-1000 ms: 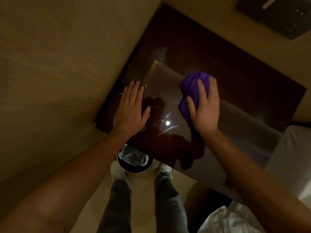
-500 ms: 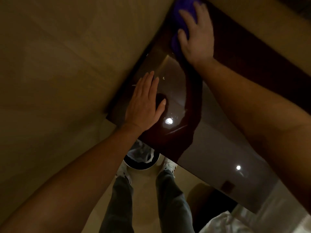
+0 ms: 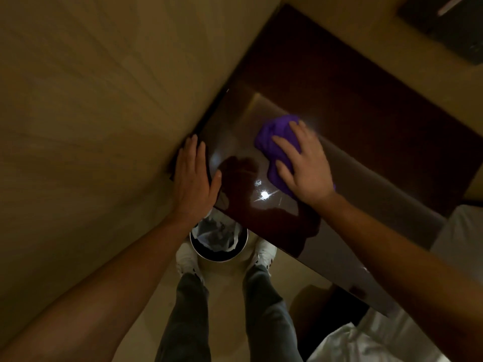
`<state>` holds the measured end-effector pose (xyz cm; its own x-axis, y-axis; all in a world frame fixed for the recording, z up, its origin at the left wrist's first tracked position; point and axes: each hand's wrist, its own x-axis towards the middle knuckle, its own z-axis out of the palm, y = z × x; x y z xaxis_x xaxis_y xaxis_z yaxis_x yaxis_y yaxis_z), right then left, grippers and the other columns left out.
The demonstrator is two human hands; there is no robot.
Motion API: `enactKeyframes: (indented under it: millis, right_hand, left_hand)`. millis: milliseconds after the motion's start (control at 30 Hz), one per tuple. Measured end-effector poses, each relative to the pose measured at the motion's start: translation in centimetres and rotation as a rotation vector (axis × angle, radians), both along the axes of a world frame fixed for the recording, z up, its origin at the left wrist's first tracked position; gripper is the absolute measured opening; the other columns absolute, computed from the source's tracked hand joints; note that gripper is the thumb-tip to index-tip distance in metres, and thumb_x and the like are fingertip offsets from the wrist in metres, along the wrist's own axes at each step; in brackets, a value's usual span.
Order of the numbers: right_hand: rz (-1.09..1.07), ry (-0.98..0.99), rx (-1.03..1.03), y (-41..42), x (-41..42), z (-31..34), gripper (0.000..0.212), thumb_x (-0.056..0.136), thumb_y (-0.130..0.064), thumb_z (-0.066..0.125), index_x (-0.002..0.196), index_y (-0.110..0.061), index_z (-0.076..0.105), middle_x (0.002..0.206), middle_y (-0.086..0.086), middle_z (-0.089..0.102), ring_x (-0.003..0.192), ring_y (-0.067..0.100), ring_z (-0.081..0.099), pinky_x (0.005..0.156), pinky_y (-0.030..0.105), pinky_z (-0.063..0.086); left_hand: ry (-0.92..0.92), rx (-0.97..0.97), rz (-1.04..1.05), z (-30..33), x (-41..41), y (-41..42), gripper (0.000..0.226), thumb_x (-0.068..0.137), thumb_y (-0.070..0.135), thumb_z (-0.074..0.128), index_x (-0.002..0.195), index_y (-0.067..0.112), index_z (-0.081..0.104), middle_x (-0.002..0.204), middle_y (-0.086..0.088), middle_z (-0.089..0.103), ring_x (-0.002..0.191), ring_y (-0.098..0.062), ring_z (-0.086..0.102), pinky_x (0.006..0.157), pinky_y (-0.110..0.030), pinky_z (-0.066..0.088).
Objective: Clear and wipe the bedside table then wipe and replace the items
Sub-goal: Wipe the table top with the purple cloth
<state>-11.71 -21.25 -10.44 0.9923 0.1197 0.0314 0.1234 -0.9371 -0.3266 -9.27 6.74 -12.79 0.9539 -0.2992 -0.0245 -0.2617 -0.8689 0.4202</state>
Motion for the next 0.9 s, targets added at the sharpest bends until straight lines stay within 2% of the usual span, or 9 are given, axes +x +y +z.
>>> enactKeyframes:
  millis: [167,233,300,400,533,600,700,800,900]
  right_hand:
    - [-0.319,-0.043,-0.03,-4.2,3.9,0.1,0.056,0.103,-0.037,0.05,0.153,-0.013,0.044,0.163,0.027,0.028,0.153,0.045,0.024,0.125,0.052,0.022]
    - [-0.446,-0.043,-0.026,-5.1,7.8,0.3,0.06,0.104,-0.043,0.042,0.157,-0.016,0.038,0.165,0.024,0.027,0.154,0.042,0.022,0.127,0.047,0.021]
    - [-0.48,-0.046,-0.002,-5.3,11.7,0.6,0.064,0.103,-0.049,0.036,0.16,-0.022,0.031,0.167,0.02,0.024,0.155,0.037,0.021,0.127,0.043,0.02]
    - [-0.407,-0.051,0.034,-3.6,16.3,0.1,0.065,0.101,-0.053,0.034,0.161,-0.028,0.029,0.167,0.015,0.024,0.156,0.032,0.023,0.127,0.038,0.021]
    - [-0.174,-0.048,0.015,0.2,17.7,0.2,0.058,0.098,-0.049,0.041,0.152,-0.028,0.046,0.163,0.015,0.034,0.151,0.033,0.032,0.125,0.033,0.024]
    - [-0.005,-0.022,0.044,2.3,15.4,0.0,0.055,0.097,-0.041,0.049,0.148,-0.022,0.052,0.161,0.021,0.035,0.151,0.04,0.03,0.126,0.039,0.022]
    - [0.184,-0.014,0.089,4.4,10.4,-0.3,0.052,0.091,-0.03,0.059,0.141,-0.014,0.061,0.157,0.027,0.039,0.149,0.048,0.032,0.123,0.053,0.026]
    - [0.247,0.006,0.116,6.1,4.9,-0.4,0.052,0.088,-0.03,0.063,0.138,-0.015,0.064,0.154,0.027,0.043,0.148,0.048,0.033,0.12,0.056,0.03]
    - [0.227,0.018,0.16,7.7,0.4,-0.4,0.054,0.086,-0.029,0.066,0.138,-0.016,0.064,0.154,0.026,0.044,0.148,0.047,0.032,0.119,0.058,0.031]
  left_hand:
    - [-0.006,-0.006,0.03,-0.5,-0.3,0.2,0.073,0.104,0.046,0.037,0.158,-0.001,0.023,0.167,-0.019,0.021,0.155,-0.031,0.019,0.128,-0.041,0.015]
    - [-0.02,0.009,0.03,-0.6,-0.3,0.2,0.073,0.103,0.046,0.037,0.157,-0.002,0.026,0.166,-0.02,0.024,0.154,-0.033,0.023,0.127,-0.043,0.019]
    - [-0.037,0.012,0.047,-0.7,-0.2,0.0,0.073,0.104,0.049,0.034,0.156,-0.002,0.028,0.165,-0.02,0.027,0.153,-0.033,0.026,0.126,-0.044,0.022]
    - [-0.066,0.019,0.052,-1.3,-0.7,0.6,0.077,0.104,0.056,0.027,0.156,-0.001,0.03,0.164,-0.02,0.029,0.153,-0.033,0.027,0.125,-0.045,0.025]
    - [-0.053,-0.084,0.082,-0.8,-0.6,0.2,0.081,0.104,0.061,0.027,0.155,-0.001,0.031,0.163,-0.019,0.032,0.152,-0.031,0.03,0.122,-0.047,0.029]
    - [-0.009,-0.158,0.113,-0.2,-0.4,0.1,0.083,0.103,0.063,0.027,0.156,-0.001,0.03,0.163,-0.017,0.033,0.151,-0.03,0.031,0.123,-0.044,0.028]
    - [0.083,-0.312,0.156,0.5,-0.2,0.3,0.087,0.1,0.065,0.031,0.156,-0.001,0.029,0.161,-0.017,0.036,0.149,-0.029,0.034,0.122,-0.043,0.03]
    - [0.16,-0.436,0.175,1.4,0.3,0.7,0.086,0.099,0.059,0.039,0.157,-0.003,0.024,0.159,-0.018,0.038,0.148,-0.028,0.036,0.12,-0.047,0.032]
    - [0.219,-0.486,0.197,2.2,0.3,0.7,0.086,0.097,0.056,0.04,0.158,-0.003,0.022,0.16,-0.017,0.037,0.149,-0.026,0.035,0.122,-0.044,0.031]
